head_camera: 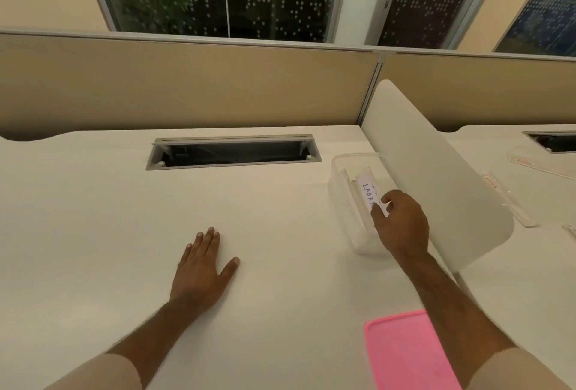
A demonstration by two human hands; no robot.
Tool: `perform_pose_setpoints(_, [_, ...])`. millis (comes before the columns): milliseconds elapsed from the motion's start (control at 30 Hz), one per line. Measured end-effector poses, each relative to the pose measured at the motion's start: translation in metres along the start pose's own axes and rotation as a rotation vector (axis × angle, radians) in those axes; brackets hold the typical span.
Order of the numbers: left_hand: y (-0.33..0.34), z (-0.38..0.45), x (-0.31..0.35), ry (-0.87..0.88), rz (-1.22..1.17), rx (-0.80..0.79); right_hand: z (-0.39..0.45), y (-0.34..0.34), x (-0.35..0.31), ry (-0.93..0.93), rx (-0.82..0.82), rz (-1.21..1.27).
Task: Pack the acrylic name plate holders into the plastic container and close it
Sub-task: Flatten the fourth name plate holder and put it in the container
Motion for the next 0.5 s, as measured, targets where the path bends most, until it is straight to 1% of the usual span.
perform_pose_setpoints(67, [-0.010, -0.010, -0.005, -0.002, -0.048, 0.010, -0.019, -0.002, -0.023, -0.101, 0.022, 0.056])
perform_pose_setpoints(167, [-0.033, -0.035, -0.023, -0.030, -0.080, 0.073, -0.049, 0.010, -0.058, -0.216, -0.014, 0.123])
perform_pose_setpoints(300, [-0.071, -0.075, -0.068, -0.125, -0.103, 0.167, -0.092, 0.048, -0.114, -0.334, -0.159, 0.198])
perform_pose_setpoints(367, [-0.090, -0.093, -0.090, -0.171, -0.110, 0.221, -0.108, 0.066, -0.141, -0.364, -0.231, 0.231])
perform_pose_setpoints(500, [-0.131, -0.137, -0.145, -0.279, -0.063, 0.333, -0.145, 0.100, -0.207, -0.446, -0.370, 0.296])
Point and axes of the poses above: each hand's wrist, its own z-axis towards the middle knuckle, its own y-axis out of the palm, x = y × z, the point moved 6 cm from there along z, towards the middle knuckle, and after that the axes turned 2 degrees about y, right-handed, at the moved point
